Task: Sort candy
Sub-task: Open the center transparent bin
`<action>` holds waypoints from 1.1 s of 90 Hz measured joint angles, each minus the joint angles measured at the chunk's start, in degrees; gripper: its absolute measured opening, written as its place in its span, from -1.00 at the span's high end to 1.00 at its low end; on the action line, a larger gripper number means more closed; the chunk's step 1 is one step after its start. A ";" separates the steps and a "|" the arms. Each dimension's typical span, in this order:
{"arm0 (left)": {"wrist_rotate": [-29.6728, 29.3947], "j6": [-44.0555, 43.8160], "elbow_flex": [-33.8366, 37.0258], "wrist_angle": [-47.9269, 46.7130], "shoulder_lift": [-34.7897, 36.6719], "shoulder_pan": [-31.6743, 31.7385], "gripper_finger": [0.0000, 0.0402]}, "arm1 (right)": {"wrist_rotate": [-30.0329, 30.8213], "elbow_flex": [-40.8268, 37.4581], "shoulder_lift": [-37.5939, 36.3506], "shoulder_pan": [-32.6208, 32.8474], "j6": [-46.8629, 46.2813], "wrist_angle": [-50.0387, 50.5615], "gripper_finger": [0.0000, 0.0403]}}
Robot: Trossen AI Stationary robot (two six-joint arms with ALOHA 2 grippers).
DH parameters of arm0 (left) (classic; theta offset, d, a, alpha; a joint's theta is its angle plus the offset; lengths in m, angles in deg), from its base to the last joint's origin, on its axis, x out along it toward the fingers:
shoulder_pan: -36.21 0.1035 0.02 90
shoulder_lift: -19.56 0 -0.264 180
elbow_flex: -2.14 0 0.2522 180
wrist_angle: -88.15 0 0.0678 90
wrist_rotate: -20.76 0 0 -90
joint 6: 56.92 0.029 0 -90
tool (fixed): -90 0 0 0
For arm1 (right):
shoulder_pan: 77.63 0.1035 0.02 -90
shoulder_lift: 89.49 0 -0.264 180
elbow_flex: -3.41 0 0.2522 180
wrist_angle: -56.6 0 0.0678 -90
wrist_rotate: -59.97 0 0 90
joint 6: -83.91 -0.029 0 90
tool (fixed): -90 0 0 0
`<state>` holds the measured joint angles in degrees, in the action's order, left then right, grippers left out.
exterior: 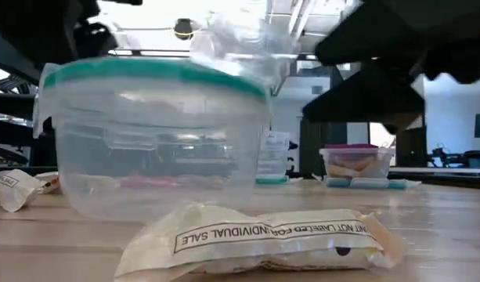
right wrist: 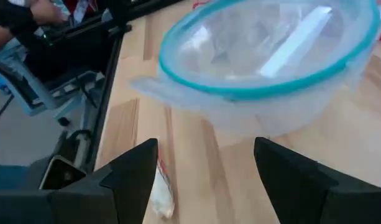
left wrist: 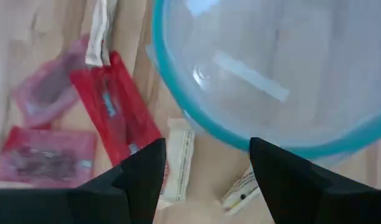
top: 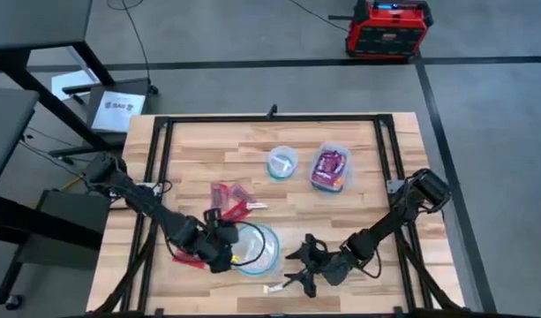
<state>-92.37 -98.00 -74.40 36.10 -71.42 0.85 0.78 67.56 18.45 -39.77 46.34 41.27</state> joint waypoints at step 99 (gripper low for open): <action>4.73 -11.21 2.69 1.07 1.63 -6.15 -0.09 | -5.49 0.00 -0.08 -4.43 -4.49 2.98 -0.27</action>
<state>-87.64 -109.20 -71.71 37.17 -69.79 -5.30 -4.71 67.56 18.37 -44.20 41.86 44.25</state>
